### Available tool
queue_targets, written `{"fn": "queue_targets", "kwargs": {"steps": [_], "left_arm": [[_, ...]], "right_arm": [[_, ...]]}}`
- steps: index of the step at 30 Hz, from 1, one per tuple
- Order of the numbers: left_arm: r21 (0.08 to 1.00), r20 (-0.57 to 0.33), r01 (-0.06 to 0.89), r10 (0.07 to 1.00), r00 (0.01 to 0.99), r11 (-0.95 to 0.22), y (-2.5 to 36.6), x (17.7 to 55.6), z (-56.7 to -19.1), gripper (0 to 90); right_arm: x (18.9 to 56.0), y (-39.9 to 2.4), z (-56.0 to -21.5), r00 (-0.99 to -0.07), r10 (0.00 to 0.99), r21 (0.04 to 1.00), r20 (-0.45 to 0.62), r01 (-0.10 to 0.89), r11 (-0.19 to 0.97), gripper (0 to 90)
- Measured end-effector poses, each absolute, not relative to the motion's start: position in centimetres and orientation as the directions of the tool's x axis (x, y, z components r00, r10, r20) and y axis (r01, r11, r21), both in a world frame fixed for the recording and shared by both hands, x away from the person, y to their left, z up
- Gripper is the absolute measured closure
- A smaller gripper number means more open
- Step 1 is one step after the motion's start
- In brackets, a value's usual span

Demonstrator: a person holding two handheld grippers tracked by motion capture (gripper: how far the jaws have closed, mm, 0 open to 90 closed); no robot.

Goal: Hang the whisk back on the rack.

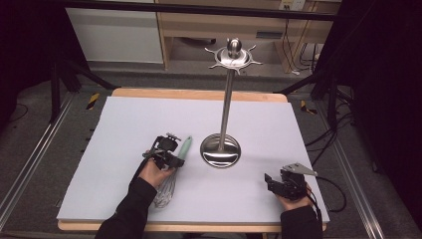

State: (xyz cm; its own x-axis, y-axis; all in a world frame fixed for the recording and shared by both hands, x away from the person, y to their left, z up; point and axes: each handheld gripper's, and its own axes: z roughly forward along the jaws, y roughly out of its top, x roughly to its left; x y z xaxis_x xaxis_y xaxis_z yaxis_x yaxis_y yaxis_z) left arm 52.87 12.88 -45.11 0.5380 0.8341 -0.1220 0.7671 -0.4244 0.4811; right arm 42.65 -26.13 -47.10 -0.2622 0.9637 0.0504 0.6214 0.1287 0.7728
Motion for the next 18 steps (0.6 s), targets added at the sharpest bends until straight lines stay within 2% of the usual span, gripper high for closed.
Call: {"fn": "queue_targets", "kwargs": {"steps": [9,11,14,18], "left_arm": [[0.463,-0.104,0.754,0.816,0.569,-0.467,13.21,52.81,-44.95,66.5],[0.462,-0.093,0.743,0.806,0.584,-0.485,13.14,52.81,-44.90,64.8],[0.469,-0.088,0.737,0.805,0.587,-0.486,13.06,52.81,-44.59,56.4],[0.463,-0.094,0.749,0.814,0.573,-0.473,12.95,53.07,-44.47,54.9]], "right_arm": [[42.69,-26.14,-47.14,-0.269,0.962,0.773,0.043,0.619,0.138,36.0],[42.70,-26.14,-47.14,-0.269,0.962,0.772,0.043,0.620,0.138,35.9],[42.70,-26.14,-47.16,-0.264,0.963,0.772,0.050,0.623,0.130,35.8],[42.70,-26.17,-47.17,-0.267,0.962,0.770,0.056,0.625,0.128,35.8]]}}
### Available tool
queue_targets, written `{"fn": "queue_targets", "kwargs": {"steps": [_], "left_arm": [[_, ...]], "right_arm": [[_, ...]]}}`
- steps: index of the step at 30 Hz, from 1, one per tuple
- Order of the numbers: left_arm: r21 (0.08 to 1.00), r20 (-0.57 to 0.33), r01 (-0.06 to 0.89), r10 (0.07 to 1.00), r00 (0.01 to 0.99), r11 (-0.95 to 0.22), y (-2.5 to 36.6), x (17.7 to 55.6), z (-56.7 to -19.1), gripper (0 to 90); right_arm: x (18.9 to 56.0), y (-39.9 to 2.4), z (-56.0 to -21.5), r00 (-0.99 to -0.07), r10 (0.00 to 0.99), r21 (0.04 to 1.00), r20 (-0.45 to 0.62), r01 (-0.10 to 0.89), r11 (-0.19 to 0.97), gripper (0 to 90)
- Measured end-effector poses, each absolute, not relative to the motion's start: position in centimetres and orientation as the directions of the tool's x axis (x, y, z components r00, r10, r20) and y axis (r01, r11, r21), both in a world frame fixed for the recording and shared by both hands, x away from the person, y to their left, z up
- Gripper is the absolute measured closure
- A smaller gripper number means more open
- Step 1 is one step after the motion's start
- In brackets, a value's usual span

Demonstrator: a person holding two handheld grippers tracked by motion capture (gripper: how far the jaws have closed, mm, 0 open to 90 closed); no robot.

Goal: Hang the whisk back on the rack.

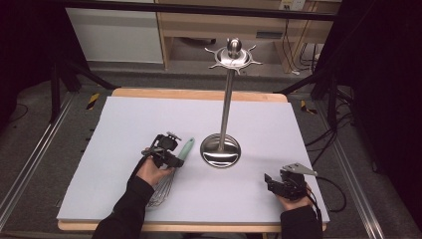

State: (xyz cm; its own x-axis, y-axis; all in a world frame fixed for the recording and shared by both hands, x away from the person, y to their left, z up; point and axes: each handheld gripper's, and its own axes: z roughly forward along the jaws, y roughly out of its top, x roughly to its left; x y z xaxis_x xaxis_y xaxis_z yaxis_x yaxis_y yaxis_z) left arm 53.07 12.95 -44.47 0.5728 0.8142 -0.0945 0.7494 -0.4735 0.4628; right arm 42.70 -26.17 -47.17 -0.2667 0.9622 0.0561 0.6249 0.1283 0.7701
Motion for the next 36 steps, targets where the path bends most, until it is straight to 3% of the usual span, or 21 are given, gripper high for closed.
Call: {"fn": "queue_targets", "kwargs": {"steps": [9,21,36], "left_arm": [[0.434,-0.135,0.780,0.824,0.551,-0.451,12.8,53.5,-45.2,64.7],[0.439,-0.116,0.779,0.832,0.543,-0.448,12.6,53.3,-45.0,67.0],[0.598,-0.098,0.691,0.819,0.566,-0.406,14.0,51.2,-42.2,68.7]], "right_arm": [[42.7,-26.2,-47.2,-0.268,0.961,0.767,0.061,0.629,0.127,35.9],[42.7,-26.2,-47.2,-0.267,0.961,0.766,0.067,0.632,0.122,36.0],[42.7,-26.4,-47.1,-0.265,0.963,0.773,0.051,0.621,0.130,36.8]]}}
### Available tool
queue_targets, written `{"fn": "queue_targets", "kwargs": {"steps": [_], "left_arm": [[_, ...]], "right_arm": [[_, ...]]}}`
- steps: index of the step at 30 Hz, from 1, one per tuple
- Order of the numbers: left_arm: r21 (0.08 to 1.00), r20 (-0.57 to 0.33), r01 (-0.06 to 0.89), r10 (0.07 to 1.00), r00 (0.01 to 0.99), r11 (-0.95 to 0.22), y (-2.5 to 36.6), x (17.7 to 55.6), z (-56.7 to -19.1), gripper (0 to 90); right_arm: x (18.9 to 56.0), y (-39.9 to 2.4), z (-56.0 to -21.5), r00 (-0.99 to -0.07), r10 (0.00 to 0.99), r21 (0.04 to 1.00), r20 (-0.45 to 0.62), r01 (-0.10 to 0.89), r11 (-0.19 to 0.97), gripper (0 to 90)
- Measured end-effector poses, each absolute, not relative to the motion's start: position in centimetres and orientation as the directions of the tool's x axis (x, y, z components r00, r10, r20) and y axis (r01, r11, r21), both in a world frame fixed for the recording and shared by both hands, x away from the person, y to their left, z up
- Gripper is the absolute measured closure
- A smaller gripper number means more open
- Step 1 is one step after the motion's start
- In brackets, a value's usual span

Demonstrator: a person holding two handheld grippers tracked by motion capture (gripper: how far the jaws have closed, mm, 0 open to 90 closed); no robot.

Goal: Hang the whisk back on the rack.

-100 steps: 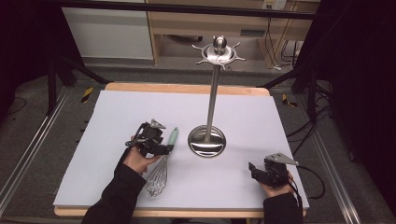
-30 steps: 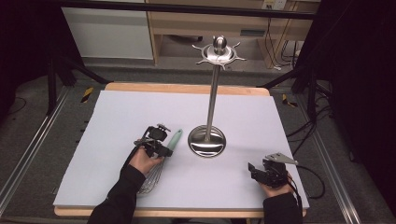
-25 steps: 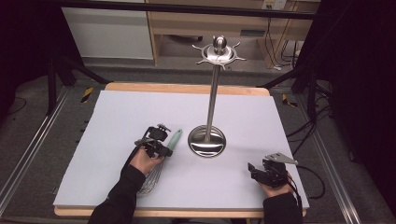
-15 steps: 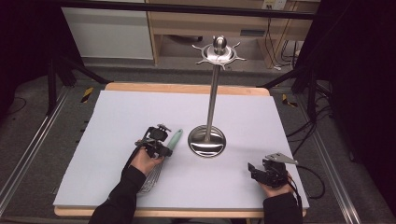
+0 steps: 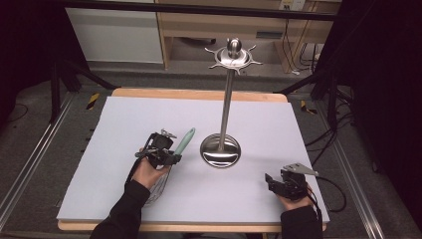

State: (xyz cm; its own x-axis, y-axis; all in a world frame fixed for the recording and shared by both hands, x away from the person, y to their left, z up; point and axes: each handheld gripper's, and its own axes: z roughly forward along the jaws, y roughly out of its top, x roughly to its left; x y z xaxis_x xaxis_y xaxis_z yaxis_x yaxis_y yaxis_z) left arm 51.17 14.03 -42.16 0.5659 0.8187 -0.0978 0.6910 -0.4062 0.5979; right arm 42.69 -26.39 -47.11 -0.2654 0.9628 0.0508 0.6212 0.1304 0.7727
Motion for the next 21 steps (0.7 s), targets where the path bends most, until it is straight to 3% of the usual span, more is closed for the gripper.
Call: {"fn": "queue_targets", "kwargs": {"steps": [21], "left_arm": [[0.802,-0.077,0.521,0.815,0.574,-0.291,17.6,46.9,-40.0,68.8]], "right_arm": [[42.6,-26.4,-47.1,-0.263,0.963,0.774,0.053,0.621,0.127,37.7]]}}
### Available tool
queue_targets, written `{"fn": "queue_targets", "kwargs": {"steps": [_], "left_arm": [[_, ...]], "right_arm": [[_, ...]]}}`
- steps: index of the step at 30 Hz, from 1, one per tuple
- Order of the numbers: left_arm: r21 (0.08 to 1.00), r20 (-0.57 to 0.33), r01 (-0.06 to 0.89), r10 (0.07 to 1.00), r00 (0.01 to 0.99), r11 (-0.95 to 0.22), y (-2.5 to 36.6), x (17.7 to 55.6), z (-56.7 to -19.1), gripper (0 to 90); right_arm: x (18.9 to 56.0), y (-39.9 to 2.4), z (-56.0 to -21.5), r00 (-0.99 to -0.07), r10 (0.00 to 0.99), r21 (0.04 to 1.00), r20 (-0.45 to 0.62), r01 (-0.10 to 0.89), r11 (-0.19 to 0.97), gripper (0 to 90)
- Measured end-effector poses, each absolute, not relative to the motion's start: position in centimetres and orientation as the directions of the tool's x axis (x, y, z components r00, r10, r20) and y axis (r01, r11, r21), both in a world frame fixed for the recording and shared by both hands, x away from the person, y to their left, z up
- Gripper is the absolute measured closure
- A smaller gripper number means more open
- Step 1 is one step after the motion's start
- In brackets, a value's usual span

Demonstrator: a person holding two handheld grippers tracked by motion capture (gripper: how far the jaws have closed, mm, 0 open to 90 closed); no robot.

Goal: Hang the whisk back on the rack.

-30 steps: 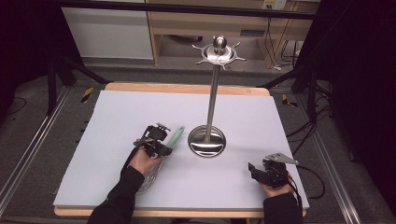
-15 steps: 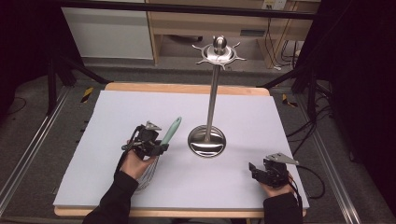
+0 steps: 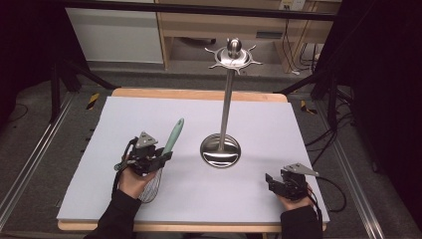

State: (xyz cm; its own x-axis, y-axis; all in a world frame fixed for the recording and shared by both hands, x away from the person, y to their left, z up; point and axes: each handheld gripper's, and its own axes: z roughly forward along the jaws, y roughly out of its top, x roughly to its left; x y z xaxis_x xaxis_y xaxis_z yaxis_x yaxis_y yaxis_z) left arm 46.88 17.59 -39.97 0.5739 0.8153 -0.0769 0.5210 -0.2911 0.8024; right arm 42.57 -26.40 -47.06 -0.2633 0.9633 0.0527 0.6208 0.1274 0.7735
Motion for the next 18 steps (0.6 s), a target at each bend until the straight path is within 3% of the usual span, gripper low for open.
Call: {"fn": "queue_targets", "kwargs": {"steps": [18], "left_arm": [[0.894,-0.062,0.397,0.820,0.569,-0.207,19.3,44.4,-37.3,68.8]], "right_arm": [[42.4,-26.5,-46.9,-0.266,0.963,0.783,0.050,0.609,0.128,38.0]]}}
